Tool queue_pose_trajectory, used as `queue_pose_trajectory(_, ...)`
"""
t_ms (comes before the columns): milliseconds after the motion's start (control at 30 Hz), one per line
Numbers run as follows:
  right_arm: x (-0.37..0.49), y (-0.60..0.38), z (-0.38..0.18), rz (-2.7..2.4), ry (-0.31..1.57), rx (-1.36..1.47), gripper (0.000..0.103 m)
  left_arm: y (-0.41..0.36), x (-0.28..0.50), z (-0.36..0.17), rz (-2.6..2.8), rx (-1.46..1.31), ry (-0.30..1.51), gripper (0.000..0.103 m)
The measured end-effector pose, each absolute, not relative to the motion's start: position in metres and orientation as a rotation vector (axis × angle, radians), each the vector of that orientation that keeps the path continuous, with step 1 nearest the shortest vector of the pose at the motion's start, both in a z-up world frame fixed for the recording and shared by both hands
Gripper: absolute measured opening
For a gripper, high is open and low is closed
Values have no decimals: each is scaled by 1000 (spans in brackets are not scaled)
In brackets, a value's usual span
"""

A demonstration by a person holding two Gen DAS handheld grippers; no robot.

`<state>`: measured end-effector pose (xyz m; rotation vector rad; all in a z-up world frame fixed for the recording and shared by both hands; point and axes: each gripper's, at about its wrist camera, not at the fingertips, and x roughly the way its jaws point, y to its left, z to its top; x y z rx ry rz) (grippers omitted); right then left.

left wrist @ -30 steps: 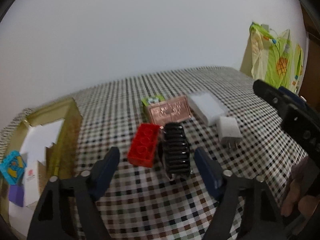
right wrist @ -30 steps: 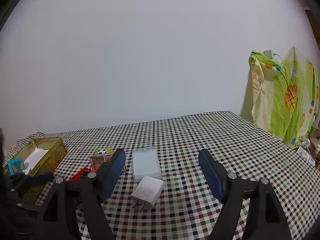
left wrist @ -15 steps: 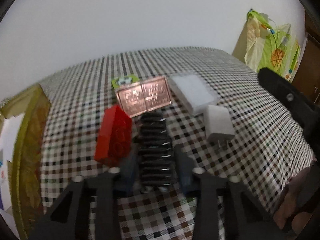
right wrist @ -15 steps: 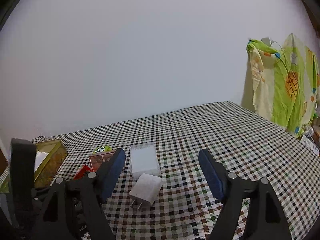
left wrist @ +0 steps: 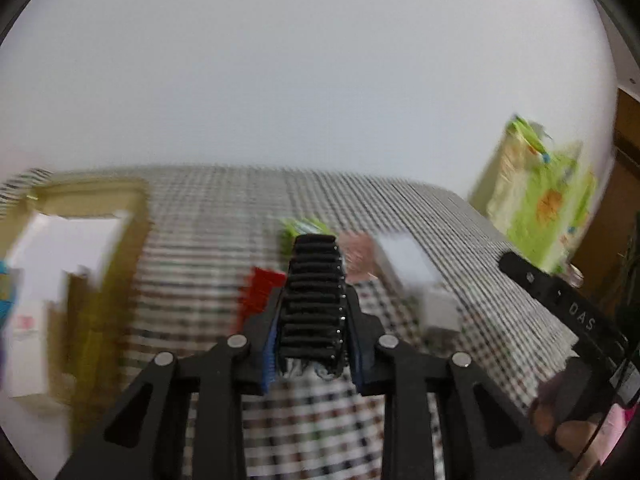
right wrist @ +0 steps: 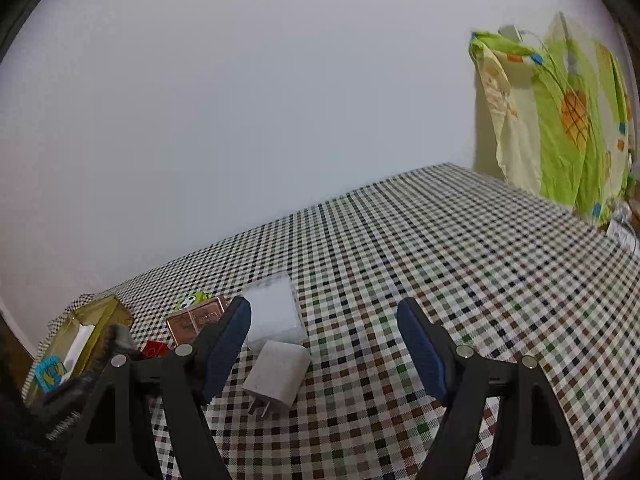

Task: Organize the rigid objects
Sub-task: 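Grasp the black comb with the left tool while the right tool grasps the white charger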

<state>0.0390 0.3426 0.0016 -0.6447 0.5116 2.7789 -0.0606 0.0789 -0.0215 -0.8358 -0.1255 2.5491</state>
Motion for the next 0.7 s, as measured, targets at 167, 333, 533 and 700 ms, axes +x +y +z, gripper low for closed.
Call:
queue_pose_trajectory(167, 31, 348, -4, 2760, 543, -710, 78, 57, -61, -17, 2685, -793, -136, 26)
queue_pose_trajectory(333, 6, 326, -10, 2724, 374, -901, 78, 58, -58, -15, 2706, -770, -105, 26)
queue_pose_trajectory(533, -14, 302, -24, 2703, 338, -1088, 78, 66, -58, -15, 2717, -777, -82, 26)
queue_pose_trajectory(700, -29, 296, -33, 2603, 283, -1184, 77, 68, -59, -16, 2723, -800, -67, 26)
